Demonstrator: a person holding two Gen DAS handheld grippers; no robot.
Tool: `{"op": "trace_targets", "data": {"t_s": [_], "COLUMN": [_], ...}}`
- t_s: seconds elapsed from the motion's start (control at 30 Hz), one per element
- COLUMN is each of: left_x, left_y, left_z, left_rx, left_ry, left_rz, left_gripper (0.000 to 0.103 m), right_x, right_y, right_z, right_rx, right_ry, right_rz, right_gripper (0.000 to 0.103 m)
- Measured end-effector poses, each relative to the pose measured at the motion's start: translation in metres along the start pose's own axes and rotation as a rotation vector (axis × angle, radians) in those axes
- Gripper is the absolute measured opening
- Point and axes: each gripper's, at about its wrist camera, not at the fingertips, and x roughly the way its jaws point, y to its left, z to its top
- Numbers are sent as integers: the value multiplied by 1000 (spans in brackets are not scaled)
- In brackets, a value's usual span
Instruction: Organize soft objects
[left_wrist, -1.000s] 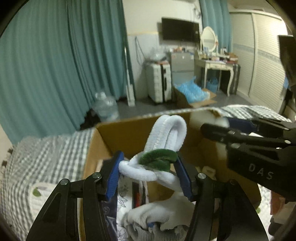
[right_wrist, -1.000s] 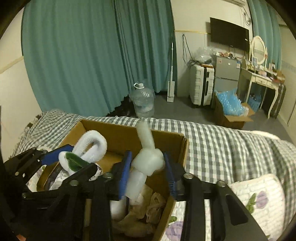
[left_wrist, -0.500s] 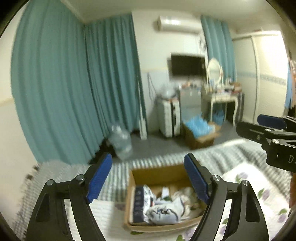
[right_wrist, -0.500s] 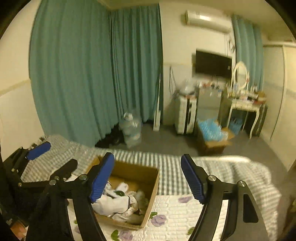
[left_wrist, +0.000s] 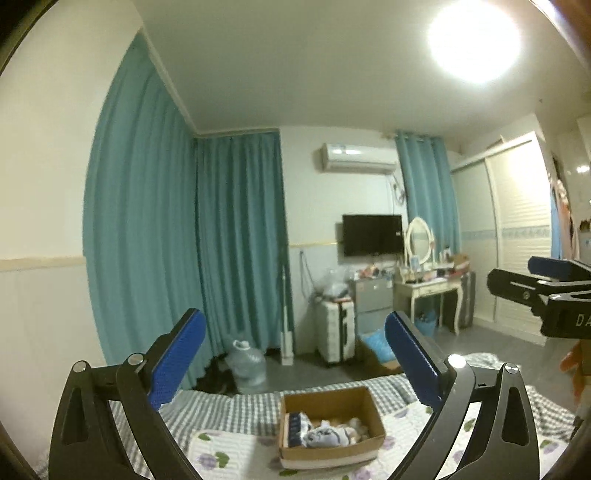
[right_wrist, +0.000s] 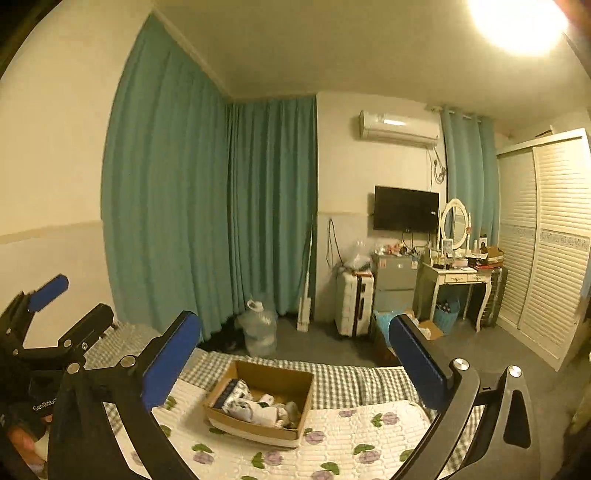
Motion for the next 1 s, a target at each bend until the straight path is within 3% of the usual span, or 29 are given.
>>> {"op": "trace_targets", "data": {"t_s": [0.2,0.37,0.63,0.77,1.0], "left_x": [-5,27,81,94,94], "left_y": [9,13,8,0,0], "left_z": [-40,-93,-181,-199,-209], "left_rx": [-27,-8,-17,11,-3], "left_ry": [13,83,227,273,316], "left_rz": [12,30,14,18,18], "left_gripper": [100,100,100,100,100], "right_x": [-4,49,130,152,158], "right_y": [13,20,26,26,15], "right_z": [-46,-113,-215,-240,-250], "right_rx": [31,73,23,14,43], "right_ry": [-31,30,119,181,203], "right_rz": [0,59,-48,-42,-47], "right_gripper": [103,103,103,103,103]}}
